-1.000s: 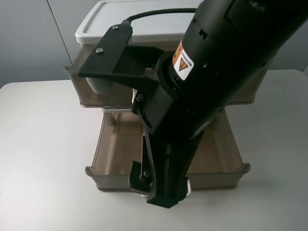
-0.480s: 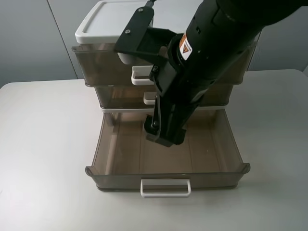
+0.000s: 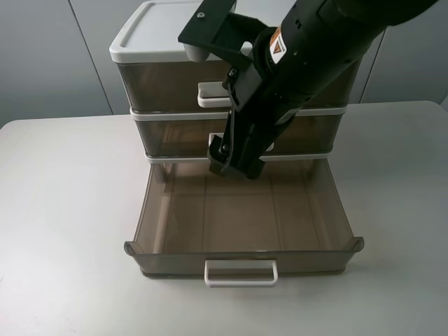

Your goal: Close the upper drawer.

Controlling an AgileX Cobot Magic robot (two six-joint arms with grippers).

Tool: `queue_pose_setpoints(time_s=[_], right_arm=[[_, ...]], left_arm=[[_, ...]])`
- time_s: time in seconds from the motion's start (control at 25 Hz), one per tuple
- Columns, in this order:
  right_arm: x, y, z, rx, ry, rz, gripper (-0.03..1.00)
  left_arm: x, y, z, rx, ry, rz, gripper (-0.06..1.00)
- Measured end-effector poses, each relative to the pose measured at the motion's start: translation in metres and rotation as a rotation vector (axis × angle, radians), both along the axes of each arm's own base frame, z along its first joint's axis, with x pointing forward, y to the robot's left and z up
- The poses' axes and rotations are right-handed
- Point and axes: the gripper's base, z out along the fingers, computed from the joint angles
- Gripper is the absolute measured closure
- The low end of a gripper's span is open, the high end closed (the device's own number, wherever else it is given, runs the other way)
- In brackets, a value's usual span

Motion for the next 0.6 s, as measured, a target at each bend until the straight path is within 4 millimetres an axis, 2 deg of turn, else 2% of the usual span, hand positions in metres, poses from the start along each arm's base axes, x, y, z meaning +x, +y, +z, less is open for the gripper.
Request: queue_pose_setpoints(time_s=[0.12,0.32,0.44,0.6], right_arm=[[-0.007,0.001,0.008,0.042,0.076,-0.024,0.28],[-0.047,-0.011,0.039,0.124,0.317,-0.050,0.28],[-0.063,-0.033,0.056,0.096,0.348,-0.104,0.28],[-0.065,-0.081,0.084,0.112,0.240,-0.269,0.28]], left_arm=[[0.000,0.000,0.000,0.000,0.000,0.000,0.20],[0.000,0.000,0.000,0.000,0.000,0.000,0.20],[0.000,0.000,0.000,0.000,0.000,0.000,0.20],[0.000,0.000,0.000,0.000,0.000,0.000,0.20]])
